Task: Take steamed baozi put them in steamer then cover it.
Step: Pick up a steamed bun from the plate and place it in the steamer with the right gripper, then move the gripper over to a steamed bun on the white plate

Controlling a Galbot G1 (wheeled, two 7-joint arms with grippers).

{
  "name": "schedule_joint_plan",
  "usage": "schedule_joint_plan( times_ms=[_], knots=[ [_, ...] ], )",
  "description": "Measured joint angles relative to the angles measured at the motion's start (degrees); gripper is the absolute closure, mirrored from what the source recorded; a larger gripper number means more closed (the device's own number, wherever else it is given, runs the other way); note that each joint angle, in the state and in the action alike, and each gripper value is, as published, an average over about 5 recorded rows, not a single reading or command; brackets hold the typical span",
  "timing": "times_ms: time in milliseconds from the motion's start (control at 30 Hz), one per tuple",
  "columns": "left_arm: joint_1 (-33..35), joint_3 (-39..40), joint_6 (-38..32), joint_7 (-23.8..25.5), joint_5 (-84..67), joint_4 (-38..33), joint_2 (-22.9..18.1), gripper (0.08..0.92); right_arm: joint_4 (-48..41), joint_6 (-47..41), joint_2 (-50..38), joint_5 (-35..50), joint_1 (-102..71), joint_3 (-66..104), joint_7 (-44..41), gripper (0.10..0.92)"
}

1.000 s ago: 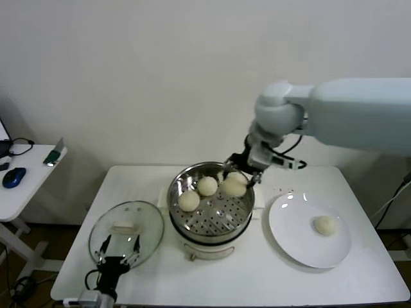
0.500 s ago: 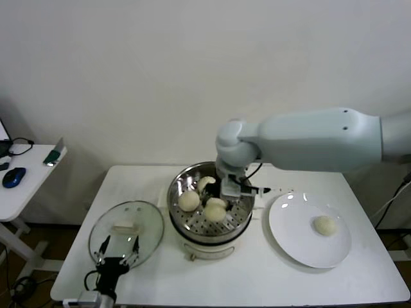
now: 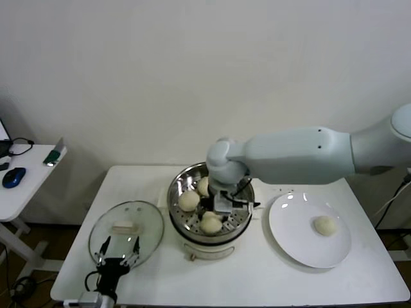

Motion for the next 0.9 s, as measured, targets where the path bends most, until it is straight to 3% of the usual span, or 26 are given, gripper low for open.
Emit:
schedule_joint_plan(
  times_ms=[267, 600, 900],
  knots=[
    [-0.2, 0.1, 0.0, 0.0, 0.0, 0.0, 0.0, 0.177, -0.2, -0.7, 0.6, 1.1, -0.1, 0.1, -0.8, 0.216],
    [-0.5, 0.1, 0.2, 0.0, 0.0, 0.2, 0.0, 0.177, -1.5, -0.7, -2.7, 6.5, 3.7, 0.6, -3.1, 0.202],
    [-1.1, 0.2, 0.3, 0.2, -0.3, 0.5, 0.3, 0.177, -5.5, -2.7, -12.1, 18.1, 13.7, -5.6, -6.1, 0.203]
  ],
)
